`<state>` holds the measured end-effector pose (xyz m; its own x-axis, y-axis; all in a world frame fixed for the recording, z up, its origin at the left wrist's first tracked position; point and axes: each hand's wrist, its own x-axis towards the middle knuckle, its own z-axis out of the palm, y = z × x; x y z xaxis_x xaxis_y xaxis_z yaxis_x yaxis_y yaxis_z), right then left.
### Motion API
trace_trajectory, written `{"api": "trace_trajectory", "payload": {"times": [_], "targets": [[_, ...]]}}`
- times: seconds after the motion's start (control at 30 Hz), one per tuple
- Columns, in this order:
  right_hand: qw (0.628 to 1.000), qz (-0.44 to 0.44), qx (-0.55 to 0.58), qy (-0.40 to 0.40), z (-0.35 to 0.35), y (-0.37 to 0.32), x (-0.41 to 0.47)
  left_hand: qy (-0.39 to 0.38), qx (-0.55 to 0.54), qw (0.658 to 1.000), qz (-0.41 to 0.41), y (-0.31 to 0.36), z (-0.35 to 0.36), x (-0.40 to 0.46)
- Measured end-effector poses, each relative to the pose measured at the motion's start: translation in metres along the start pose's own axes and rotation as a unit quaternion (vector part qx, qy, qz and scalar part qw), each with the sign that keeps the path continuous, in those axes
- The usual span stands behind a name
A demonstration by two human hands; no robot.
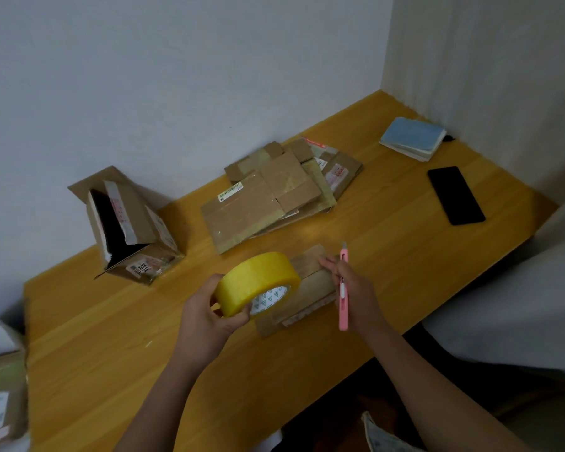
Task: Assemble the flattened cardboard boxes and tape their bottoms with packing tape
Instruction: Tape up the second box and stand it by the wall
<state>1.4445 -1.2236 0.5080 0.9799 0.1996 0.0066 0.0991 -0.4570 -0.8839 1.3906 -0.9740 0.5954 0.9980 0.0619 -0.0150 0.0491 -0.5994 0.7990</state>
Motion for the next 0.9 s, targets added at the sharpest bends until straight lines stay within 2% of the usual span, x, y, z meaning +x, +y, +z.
{"api": "trace_trajectory", "payload": {"times": [0.3,0.6,0.67,0.9], "targets": [[0.999,0.011,-0.043,-0.012,-0.002,0.005,0.002,-0.004,0.034,0.999,-0.003,-0.011,-0.021,-0.013],[0.999,0.019,-0.04,-0.022,-0.002,-0.005,0.003,-0.011,0.077,0.997,-0.02,-0.029,-0.029,-0.028],[0.999,0.032,-0.036,-0.007,0.001,-0.007,0.003,-0.01,0.082,0.996,-0.02,-0.03,-0.029,-0.027],[0.992,-0.024,-0.082,0.087,0.023,-0.012,0.004,0.002,0.078,0.997,-0.022,-0.027,-0.029,-0.031]]}}
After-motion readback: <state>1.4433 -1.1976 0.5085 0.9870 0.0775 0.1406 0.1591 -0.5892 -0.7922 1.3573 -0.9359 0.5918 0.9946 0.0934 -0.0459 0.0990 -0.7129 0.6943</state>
